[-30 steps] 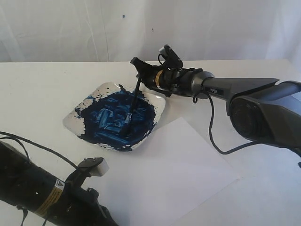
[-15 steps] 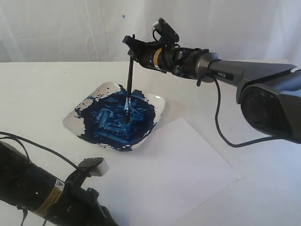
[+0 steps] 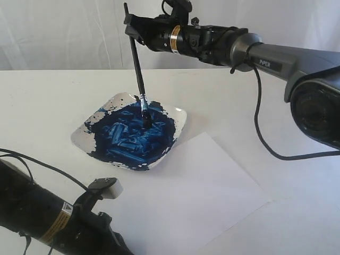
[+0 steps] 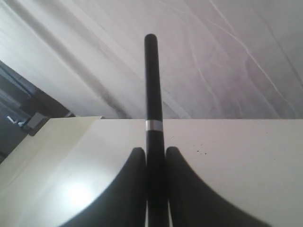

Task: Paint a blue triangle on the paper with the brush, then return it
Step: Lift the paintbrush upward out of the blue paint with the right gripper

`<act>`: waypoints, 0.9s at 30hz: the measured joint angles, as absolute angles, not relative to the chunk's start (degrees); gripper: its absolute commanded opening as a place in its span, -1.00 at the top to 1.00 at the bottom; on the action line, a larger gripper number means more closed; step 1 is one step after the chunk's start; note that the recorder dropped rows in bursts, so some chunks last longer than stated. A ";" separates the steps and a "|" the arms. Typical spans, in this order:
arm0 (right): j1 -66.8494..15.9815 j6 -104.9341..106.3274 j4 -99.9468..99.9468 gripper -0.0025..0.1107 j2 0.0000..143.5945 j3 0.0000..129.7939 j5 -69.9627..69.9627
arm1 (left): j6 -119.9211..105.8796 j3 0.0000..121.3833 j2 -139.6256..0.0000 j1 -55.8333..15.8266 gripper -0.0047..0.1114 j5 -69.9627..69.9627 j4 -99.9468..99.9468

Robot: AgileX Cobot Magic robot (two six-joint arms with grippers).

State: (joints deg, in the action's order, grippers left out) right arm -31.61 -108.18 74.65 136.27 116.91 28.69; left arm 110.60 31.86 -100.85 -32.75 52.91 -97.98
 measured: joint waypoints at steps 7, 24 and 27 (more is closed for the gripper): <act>-31.61 -101.30 74.94 0.96 131.82 111.45 30.43 | 110.60 31.86 -100.85 -32.75 0.92 52.91 -97.98; -27.37 -80.11 57.32 0.96 116.09 86.42 50.74 | 110.60 31.86 -100.85 -32.75 0.92 52.91 -97.98; -25.87 -77.76 54.36 0.96 113.72 81.31 57.71 | 110.60 31.86 -100.85 -32.75 0.92 52.91 -97.98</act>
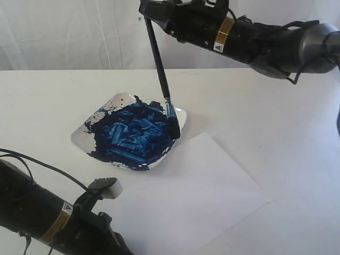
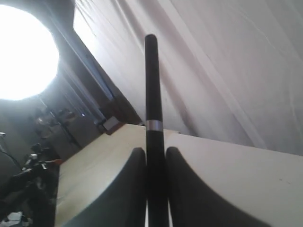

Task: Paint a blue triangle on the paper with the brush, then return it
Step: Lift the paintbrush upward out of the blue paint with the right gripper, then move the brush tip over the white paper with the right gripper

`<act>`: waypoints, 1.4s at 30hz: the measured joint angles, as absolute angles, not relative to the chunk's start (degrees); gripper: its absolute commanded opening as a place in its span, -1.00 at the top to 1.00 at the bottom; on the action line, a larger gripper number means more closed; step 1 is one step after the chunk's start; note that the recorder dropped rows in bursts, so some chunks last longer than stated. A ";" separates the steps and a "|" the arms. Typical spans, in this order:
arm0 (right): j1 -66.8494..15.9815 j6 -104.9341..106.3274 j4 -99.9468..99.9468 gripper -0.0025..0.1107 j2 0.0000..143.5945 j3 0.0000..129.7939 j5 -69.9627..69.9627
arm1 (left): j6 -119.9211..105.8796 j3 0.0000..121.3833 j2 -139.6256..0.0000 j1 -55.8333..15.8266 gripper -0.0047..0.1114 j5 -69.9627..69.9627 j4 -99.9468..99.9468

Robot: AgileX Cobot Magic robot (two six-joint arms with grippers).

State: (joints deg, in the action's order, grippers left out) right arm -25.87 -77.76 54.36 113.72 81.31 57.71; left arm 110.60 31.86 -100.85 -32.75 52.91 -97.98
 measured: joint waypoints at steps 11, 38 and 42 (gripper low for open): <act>-22.93 -68.71 47.41 0.96 109.56 63.10 68.87 | 110.60 31.86 -100.85 -32.75 0.92 52.91 -97.98; -29.61 -61.04 39.02 0.96 113.83 54.16 68.99 | 110.60 31.86 -100.85 -32.75 0.92 52.91 -97.98; -30.81 -60.06 37.83 0.96 115.00 54.16 68.99 | 110.60 31.86 -100.85 -32.75 0.92 52.91 -97.98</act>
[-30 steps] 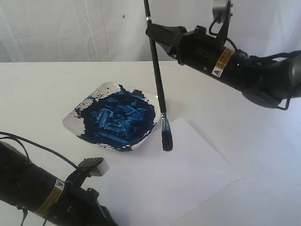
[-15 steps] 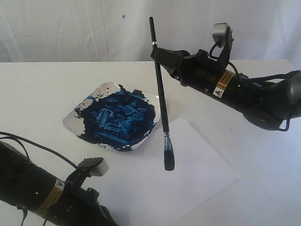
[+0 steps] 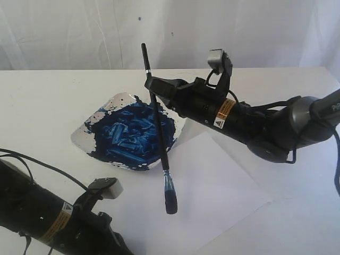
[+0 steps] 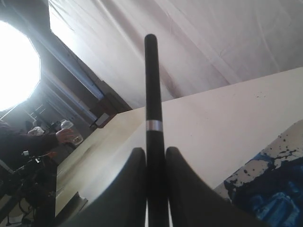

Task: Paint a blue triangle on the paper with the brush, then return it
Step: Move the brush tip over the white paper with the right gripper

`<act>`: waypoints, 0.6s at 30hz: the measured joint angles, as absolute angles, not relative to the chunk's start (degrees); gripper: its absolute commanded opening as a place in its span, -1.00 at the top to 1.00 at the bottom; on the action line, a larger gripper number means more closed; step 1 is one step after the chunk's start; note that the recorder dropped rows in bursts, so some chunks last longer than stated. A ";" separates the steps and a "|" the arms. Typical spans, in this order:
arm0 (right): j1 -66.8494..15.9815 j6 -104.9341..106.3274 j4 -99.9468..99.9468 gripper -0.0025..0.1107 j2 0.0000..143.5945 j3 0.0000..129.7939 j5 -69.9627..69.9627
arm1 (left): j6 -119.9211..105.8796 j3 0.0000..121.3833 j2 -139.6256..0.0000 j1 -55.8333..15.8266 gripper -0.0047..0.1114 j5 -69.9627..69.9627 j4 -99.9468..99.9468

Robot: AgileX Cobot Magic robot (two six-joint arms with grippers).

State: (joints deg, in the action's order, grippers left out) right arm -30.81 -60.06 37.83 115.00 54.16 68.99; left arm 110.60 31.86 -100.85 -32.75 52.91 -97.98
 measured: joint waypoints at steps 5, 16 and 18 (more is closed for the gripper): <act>-32.23 -58.83 36.07 0.96 116.18 54.16 68.99 | 110.60 31.86 -100.85 -32.75 0.92 52.91 -97.98; -34.28 -56.29 34.60 0.96 116.62 54.16 68.99 | 110.60 31.86 -100.85 -32.75 0.92 52.91 -97.98; -34.40 -56.23 34.47 0.96 116.62 54.16 68.99 | 110.60 31.86 -100.85 -32.75 0.92 52.91 -97.98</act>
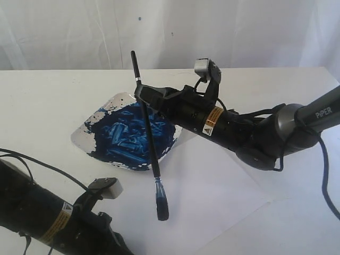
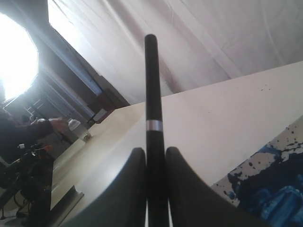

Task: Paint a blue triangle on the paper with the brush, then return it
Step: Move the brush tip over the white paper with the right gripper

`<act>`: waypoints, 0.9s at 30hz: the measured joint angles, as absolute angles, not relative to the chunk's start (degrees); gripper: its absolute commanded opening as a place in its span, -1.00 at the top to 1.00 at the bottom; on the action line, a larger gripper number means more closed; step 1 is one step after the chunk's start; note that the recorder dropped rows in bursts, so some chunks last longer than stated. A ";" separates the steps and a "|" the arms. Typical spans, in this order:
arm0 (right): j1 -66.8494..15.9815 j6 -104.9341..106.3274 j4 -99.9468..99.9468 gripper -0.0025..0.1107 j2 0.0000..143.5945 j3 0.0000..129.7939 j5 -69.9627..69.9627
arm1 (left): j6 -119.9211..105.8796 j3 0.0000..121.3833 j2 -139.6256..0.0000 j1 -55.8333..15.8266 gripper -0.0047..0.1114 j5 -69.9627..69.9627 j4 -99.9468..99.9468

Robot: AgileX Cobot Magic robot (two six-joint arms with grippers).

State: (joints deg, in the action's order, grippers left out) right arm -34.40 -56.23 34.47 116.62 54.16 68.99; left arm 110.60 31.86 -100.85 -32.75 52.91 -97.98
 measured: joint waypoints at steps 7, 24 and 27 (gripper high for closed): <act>-36.27 -54.89 33.27 0.96 116.62 54.16 68.99 | 110.60 31.86 -100.85 -32.75 0.92 52.91 -97.98; -36.56 -53.44 34.42 0.96 116.62 54.16 68.99 | 110.60 31.86 -100.85 -32.75 0.92 52.91 -97.98; -36.56 -53.44 34.62 0.96 116.62 54.16 68.99 | 110.60 31.86 -100.85 -32.75 0.92 52.91 -97.98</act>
State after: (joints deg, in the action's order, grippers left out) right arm -36.56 -53.44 34.62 116.62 54.16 68.99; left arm 110.60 31.86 -100.85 -32.75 52.91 -97.98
